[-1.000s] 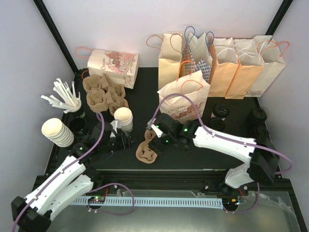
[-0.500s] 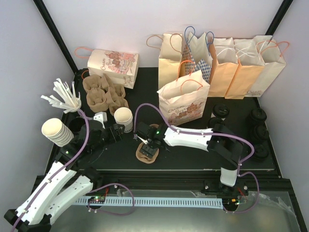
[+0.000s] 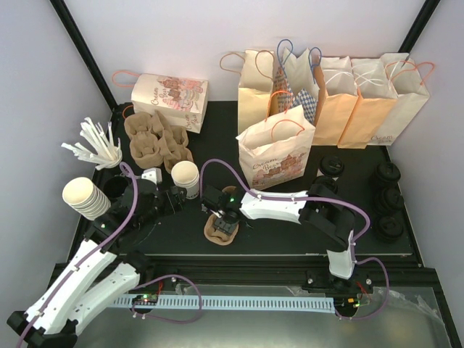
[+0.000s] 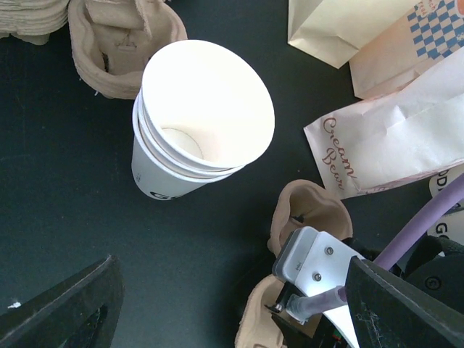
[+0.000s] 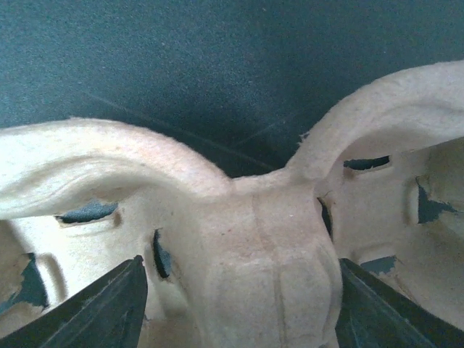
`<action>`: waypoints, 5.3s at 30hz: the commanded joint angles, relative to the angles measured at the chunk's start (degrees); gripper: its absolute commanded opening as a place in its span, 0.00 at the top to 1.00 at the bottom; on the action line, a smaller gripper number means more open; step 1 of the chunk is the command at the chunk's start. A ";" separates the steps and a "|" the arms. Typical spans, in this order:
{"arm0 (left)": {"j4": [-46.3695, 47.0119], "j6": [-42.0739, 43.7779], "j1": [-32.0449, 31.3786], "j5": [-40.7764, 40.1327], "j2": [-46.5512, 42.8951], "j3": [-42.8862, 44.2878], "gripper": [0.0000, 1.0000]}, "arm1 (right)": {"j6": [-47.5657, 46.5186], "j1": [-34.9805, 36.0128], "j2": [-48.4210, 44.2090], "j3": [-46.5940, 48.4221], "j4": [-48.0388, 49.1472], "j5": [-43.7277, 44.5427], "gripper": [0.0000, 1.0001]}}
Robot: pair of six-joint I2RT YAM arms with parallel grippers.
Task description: Pack the takeout coffee
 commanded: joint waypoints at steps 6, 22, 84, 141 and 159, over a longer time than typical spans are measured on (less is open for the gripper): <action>-0.22 1.02 0.34 -1.91 -0.69 0.51 0.14 | -0.38 0.17 -1.39 1.03 0.92 2.34 0.35; -1.08 0.66 0.42 -1.03 -1.58 -0.21 0.14 | 0.91 0.11 -8.64 0.79 1.39 1.85 0.56; 10.05 38.57 -1.75 33.81 70.23 62.24 0.49 | 22.37 -49.75 -31.91 14.90 -3.62 -44.80 0.56; 28.31 47.01 -14.40 7.63 38.37 26.70 0.99 | 28.63 -53.99 -48.44 -12.13 8.63 -66.92 0.54; 29.33 43.34 -17.78 7.50 36.34 24.32 0.98 | 20.09 -49.88 -46.29 -12.25 -1.81 -48.66 0.56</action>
